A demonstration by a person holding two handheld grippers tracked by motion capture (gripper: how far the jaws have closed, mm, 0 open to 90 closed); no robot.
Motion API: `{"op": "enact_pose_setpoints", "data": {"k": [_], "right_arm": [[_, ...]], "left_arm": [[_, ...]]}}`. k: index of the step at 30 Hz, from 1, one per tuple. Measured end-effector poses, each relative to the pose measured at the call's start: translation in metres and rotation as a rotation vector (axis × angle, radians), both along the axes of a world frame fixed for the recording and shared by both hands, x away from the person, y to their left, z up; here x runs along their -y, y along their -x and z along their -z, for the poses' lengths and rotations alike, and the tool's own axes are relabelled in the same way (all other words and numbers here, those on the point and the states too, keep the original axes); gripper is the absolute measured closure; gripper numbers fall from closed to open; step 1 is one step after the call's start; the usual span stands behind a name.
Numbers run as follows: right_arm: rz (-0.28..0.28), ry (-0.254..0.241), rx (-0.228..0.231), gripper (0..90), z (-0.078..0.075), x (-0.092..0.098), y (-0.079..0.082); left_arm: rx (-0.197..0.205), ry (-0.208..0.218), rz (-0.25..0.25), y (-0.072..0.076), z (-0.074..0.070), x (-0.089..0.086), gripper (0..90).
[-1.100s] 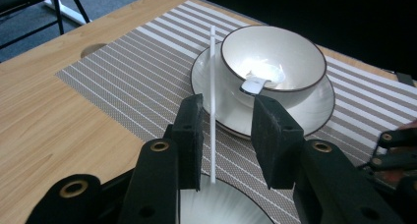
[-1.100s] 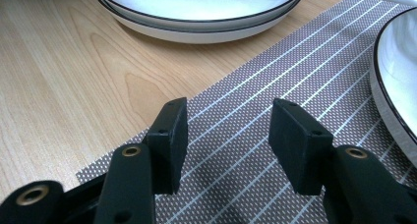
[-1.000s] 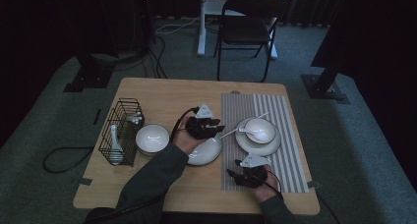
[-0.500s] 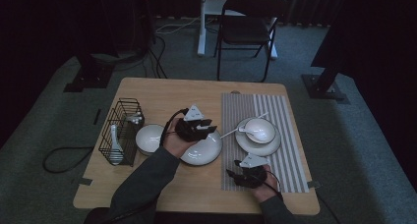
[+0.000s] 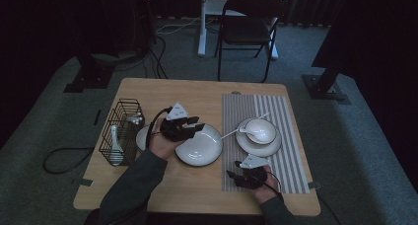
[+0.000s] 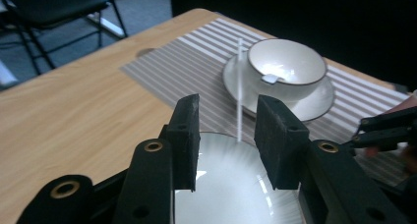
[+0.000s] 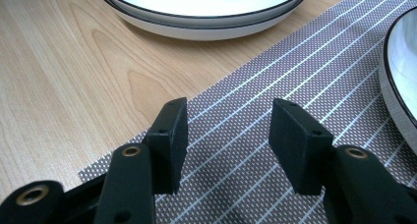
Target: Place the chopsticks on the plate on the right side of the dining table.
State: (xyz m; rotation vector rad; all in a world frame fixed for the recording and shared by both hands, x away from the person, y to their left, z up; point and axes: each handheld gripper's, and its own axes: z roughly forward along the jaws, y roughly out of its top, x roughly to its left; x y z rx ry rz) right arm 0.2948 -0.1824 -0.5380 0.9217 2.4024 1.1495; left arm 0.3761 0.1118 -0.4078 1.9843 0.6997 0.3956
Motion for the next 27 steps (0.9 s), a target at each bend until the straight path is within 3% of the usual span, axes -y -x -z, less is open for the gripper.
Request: {"op": "enact_pose_setpoints", "data": {"k": [10, 20, 27], "right_arm": [[-0.004, 0.004, 0.000, 48.8, 0.000, -0.001, 0.000], [-0.005, 0.007, -0.002, 48.7, 0.001, -0.002, 0.000], [-0.006, 0.007, -0.003, 48.7, 0.001, -0.002, 0.000]], "left_arm": [[0.016, 0.017, -0.024, 0.008, -0.014, -0.022, 61.8], [0.045, -0.010, -0.033, 0.012, -0.029, -0.036, 60.8], [0.075, -0.002, -0.043, 0.015, -0.042, -0.044, 60.8]]}}
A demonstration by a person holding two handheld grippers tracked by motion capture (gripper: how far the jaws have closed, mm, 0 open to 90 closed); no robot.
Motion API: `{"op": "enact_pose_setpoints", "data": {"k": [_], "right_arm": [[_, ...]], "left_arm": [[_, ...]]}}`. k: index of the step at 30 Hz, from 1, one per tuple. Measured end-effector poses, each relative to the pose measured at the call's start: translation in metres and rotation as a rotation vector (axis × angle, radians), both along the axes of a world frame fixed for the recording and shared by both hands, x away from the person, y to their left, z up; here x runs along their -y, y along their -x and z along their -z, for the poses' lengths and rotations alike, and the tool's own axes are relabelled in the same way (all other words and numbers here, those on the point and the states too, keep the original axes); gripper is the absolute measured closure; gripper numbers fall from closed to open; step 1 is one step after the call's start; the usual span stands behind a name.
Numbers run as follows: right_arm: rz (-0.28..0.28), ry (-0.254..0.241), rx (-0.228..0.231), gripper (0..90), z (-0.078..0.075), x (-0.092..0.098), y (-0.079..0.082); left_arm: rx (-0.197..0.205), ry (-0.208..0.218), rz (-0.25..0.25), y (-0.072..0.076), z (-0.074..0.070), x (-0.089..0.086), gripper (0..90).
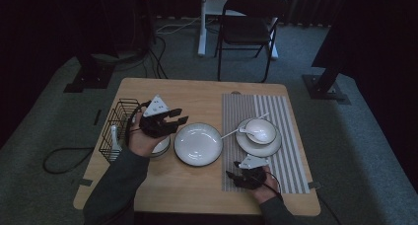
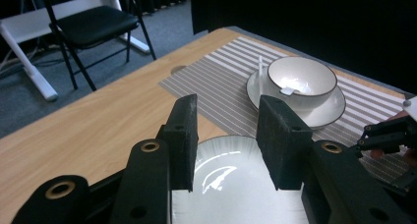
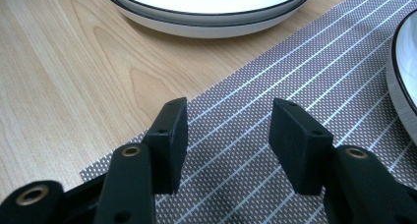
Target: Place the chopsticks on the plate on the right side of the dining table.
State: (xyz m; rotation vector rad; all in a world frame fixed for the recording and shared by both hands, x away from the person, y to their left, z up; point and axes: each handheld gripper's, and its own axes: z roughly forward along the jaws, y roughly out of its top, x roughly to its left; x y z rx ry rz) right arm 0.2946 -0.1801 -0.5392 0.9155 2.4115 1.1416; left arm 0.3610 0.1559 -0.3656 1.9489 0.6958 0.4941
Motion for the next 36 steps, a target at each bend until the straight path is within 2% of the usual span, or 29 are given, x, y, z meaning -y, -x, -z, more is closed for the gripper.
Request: {"op": "enact_pose_setpoints", "data": {"k": [12, 18, 23, 31, 34, 36], "right_arm": [[-0.001, 0.001, 0.000, 48.6, 0.000, 0.000, 0.000], [-0.003, 0.001, -0.001, 48.5, 0.000, 0.000, 0.000], [-0.004, 0.001, -0.003, 48.5, 0.001, -0.001, 0.000], [-0.004, 0.001, -0.004, 48.5, 0.001, -0.001, 0.000], [-0.004, 0.000, -0.004, 48.5, 0.001, -0.001, 0.000], [-0.005, -0.001, -0.004, 48.5, 0.001, -0.001, 0.000]], "left_arm": [[0.031, -0.002, -0.030, 0.003, -0.019, -0.019, 61.0], [0.041, -0.002, -0.058, 0.003, -0.027, -0.030, 61.0], [0.064, -0.004, -0.091, 0.005, -0.033, -0.041, 61.0], [0.085, -0.010, -0.133, 0.008, -0.040, -0.056, 61.0], [0.080, -0.012, -0.156, 0.007, -0.040, -0.065, 61.1], [0.076, -0.028, -0.168, 0.006, -0.038, -0.068, 61.1]]}}
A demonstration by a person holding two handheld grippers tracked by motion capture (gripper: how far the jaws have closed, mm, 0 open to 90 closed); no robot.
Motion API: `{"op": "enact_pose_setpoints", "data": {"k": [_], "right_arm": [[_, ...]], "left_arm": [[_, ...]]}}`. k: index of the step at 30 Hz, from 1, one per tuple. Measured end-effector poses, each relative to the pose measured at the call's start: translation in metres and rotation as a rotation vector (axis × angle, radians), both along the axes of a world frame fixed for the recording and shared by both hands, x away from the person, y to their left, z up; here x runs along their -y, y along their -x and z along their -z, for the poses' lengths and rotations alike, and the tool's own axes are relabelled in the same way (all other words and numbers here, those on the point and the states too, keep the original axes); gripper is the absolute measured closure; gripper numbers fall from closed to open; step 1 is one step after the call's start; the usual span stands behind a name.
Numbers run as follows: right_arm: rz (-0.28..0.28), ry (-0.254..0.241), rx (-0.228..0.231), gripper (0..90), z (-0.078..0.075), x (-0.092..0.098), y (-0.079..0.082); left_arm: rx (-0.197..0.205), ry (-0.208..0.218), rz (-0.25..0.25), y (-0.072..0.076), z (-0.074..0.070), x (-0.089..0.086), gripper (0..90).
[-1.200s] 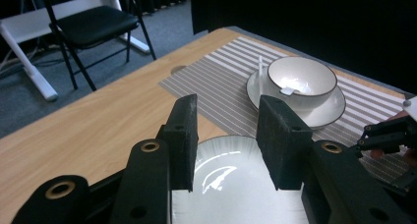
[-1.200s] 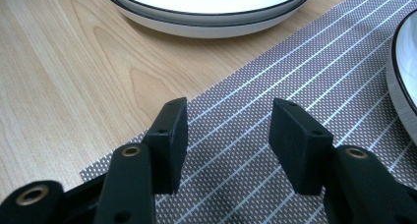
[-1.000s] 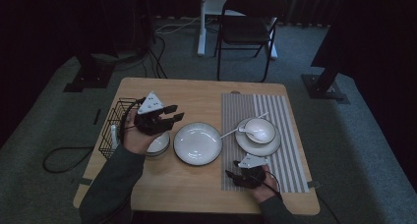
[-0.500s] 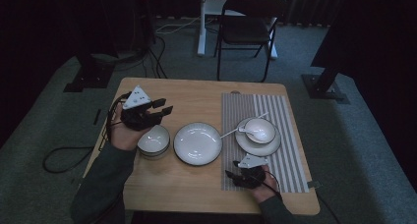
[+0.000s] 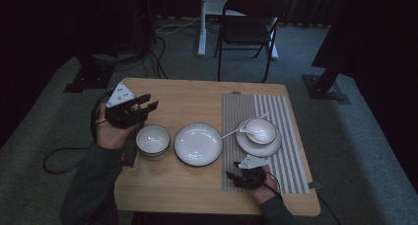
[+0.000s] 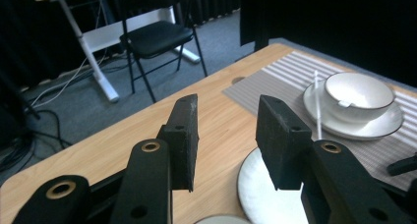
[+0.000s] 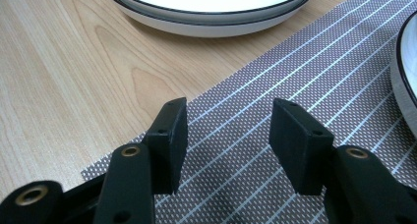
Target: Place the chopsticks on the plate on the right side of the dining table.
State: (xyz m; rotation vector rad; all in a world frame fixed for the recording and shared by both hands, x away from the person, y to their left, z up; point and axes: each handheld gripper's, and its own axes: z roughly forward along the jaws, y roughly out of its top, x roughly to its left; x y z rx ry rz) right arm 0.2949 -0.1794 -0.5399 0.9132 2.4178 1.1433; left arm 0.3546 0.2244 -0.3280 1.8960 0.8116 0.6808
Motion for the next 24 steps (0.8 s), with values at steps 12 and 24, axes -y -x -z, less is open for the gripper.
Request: {"op": "enact_pose_setpoints", "data": {"k": [12, 24], "right_arm": [[-0.001, 0.003, 0.000, 48.5, 0.000, 0.000, 0.000], [-0.001, 0.003, -0.001, 48.5, 0.000, 0.000, 0.000]], "left_arm": [[-0.042, -0.035, -0.051, -0.001, 0.016, -0.019, 61.2], [-0.085, -0.064, -0.083, -0.003, 0.027, -0.030, 62.2]]}}
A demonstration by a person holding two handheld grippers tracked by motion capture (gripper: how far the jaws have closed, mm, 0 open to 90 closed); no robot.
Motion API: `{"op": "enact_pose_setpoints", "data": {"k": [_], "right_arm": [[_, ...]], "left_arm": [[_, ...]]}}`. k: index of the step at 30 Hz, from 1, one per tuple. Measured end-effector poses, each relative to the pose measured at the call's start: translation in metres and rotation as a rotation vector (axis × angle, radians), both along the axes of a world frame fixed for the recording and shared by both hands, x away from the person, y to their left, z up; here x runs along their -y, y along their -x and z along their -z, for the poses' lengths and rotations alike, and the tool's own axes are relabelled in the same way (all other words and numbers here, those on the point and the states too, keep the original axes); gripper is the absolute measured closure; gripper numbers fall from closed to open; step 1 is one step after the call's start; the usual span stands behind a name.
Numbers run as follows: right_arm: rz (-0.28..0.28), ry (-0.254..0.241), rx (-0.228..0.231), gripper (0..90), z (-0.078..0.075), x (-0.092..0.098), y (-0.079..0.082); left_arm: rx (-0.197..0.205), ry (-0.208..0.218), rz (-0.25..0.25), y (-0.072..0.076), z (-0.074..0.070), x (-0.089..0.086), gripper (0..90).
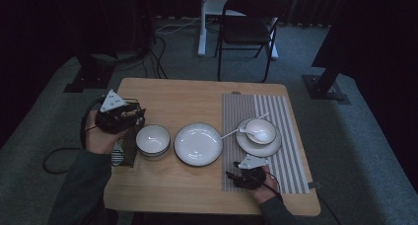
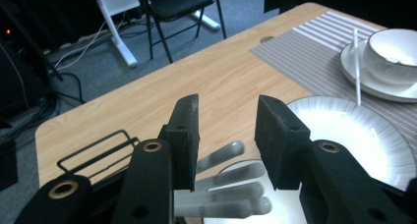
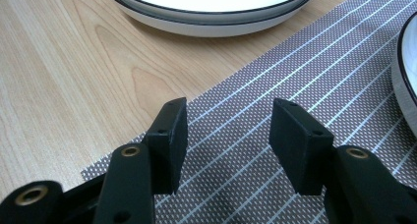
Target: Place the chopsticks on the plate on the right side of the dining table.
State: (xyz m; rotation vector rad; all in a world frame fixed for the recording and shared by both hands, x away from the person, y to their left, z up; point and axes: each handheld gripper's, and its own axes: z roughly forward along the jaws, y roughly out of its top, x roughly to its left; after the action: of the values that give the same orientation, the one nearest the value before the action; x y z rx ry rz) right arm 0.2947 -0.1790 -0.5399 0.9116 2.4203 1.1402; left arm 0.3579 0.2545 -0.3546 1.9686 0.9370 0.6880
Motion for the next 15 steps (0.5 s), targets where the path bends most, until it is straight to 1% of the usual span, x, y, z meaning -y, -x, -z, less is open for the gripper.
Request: {"op": "enact_pose_setpoints", "data": {"k": [3, 5, 11, 15], "right_arm": [[0.001, 0.000, 0.001, 48.5, 0.000, 0.000, 0.000], [0.000, 0.001, 0.001, 48.4, 0.000, 0.000, 0.000], [0.000, -0.003, 0.001, 48.4, 0.000, 0.000, 0.000], [0.000, -0.003, 0.002, 48.4, 0.000, 0.000, 0.000]], "left_arm": [[-0.011, -0.004, -0.013, -0.003, 0.002, -0.002, 63.8], [0.000, -0.009, -0.025, -0.003, 0.003, -0.003, 65.6], [-0.001, -0.027, -0.043, -0.012, -0.001, -0.005, 68.0], [0.003, -0.019, -0.044, -0.020, -0.004, -0.011, 71.3]]}}
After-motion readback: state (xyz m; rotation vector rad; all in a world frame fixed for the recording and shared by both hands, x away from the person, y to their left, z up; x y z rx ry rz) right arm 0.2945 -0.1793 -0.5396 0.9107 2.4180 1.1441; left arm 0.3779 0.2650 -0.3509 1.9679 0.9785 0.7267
